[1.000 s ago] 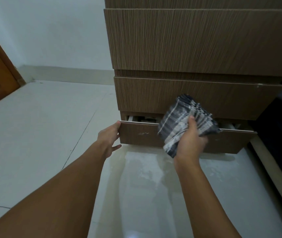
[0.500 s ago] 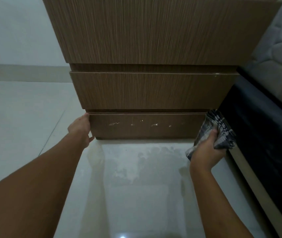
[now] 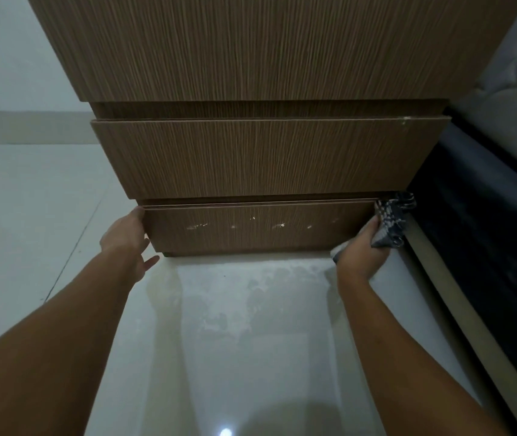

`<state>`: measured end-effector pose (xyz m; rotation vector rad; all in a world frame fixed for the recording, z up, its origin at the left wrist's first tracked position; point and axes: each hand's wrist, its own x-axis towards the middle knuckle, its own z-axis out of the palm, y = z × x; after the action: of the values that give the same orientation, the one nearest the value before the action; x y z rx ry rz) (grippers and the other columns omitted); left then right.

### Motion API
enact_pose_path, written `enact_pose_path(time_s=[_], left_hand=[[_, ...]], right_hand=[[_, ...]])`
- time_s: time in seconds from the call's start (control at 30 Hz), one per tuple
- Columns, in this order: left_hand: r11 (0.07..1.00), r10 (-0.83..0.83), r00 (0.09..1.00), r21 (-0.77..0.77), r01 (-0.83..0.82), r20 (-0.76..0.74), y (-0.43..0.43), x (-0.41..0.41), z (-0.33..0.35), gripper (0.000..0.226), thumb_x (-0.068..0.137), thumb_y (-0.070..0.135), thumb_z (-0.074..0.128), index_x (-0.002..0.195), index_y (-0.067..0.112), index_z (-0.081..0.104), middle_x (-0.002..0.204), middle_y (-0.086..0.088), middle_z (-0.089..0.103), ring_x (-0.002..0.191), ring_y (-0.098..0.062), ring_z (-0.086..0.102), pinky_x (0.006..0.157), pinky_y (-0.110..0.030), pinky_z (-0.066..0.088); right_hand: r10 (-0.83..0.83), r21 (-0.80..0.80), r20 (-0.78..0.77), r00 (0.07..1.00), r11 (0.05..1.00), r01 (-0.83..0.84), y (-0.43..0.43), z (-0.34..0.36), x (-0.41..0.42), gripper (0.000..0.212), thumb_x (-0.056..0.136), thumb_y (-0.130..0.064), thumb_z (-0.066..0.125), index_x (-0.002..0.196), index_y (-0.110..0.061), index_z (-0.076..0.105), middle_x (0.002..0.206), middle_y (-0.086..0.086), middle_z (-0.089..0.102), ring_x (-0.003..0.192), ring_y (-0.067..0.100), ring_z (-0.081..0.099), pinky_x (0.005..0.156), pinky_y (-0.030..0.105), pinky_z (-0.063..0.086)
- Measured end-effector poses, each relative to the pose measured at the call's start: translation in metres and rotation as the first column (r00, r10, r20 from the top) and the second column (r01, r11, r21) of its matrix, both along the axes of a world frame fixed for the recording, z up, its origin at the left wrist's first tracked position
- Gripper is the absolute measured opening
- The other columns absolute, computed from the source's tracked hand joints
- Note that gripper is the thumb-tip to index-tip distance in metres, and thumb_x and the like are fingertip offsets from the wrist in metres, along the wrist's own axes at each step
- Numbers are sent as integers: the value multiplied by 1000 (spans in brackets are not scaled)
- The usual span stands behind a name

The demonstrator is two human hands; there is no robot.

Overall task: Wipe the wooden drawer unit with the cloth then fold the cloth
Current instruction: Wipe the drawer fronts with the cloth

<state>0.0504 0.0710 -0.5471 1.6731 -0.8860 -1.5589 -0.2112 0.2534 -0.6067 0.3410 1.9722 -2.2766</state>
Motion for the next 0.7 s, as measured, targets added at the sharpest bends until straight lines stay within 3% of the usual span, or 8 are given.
enact_pose_path(time_s=[0.07,0.13,0.2,0.27,0.43,0.53,0.6,0.7], left_hand=[[1000,-9,1000,1,9,0,-2,1,-1,21,91,38,58,109,26,53,117,3,57,112,-20,53,87,-45,50],[1000,-13,1000,5,13,-1,-3,2,-1,20,92,37,58,109,27,54,115,2,58,114,-21,53,89,-45,50],[1000,-21,1000,7,21,8,-4,3,0,24,92,37,58,113,26,54,118,2,58,119,-22,52,91,-46,49],[999,-34,999,9,34,24,-5,5,1,27,92,37,58,117,25,54,123,0,58,122,-23,52,92,-47,48],[997,-76,996,32,75,51,-7,10,7,34,94,36,57,125,23,52,133,-3,56,123,-27,51,96,-50,47],[990,-134,989,50,131,65,-10,14,11,35,95,36,55,128,22,51,135,-5,55,123,-29,52,98,-51,46],[982,-180,981,64,175,71,-12,17,14,38,96,36,53,132,22,50,137,-5,54,124,-30,51,99,-51,46],[966,-250,965,84,243,83,-16,21,19,38,97,36,52,132,22,48,136,-6,54,122,-31,52,99,-50,46]], right_hand=[[77,30,-16,997,997,-77,-13,-7,8,62,93,-54,51,138,-11,47,131,3,58,118,19,55,96,24,39],[102,70,-97,990,993,-95,-26,-15,18,85,84,-74,46,147,-17,38,142,2,53,129,20,51,108,35,39],[117,126,-128,985,987,-101,-38,-31,22,108,70,-92,34,152,-22,25,148,0,46,134,19,46,110,41,40],[141,156,-142,980,981,-119,-47,-33,33,114,66,-95,28,154,-23,16,154,2,39,138,21,41,112,43,38],[189,131,-212,959,978,-164,-66,-25,80,103,75,-86,30,155,-27,2,157,7,32,140,24,38,112,45,37],[240,173,-280,930,965,-197,-78,-23,112,87,88,-66,36,152,-31,-12,160,10,26,144,25,31,114,45,33],[281,184,-287,916,954,-235,-88,-22,134,84,91,-63,38,149,-39,-18,159,10,26,144,26,32,113,45,34],[372,159,-257,892,927,-340,-100,-19,165,82,99,-40,46,145,-36,-23,161,12,19,145,26,27,114,27,26]])
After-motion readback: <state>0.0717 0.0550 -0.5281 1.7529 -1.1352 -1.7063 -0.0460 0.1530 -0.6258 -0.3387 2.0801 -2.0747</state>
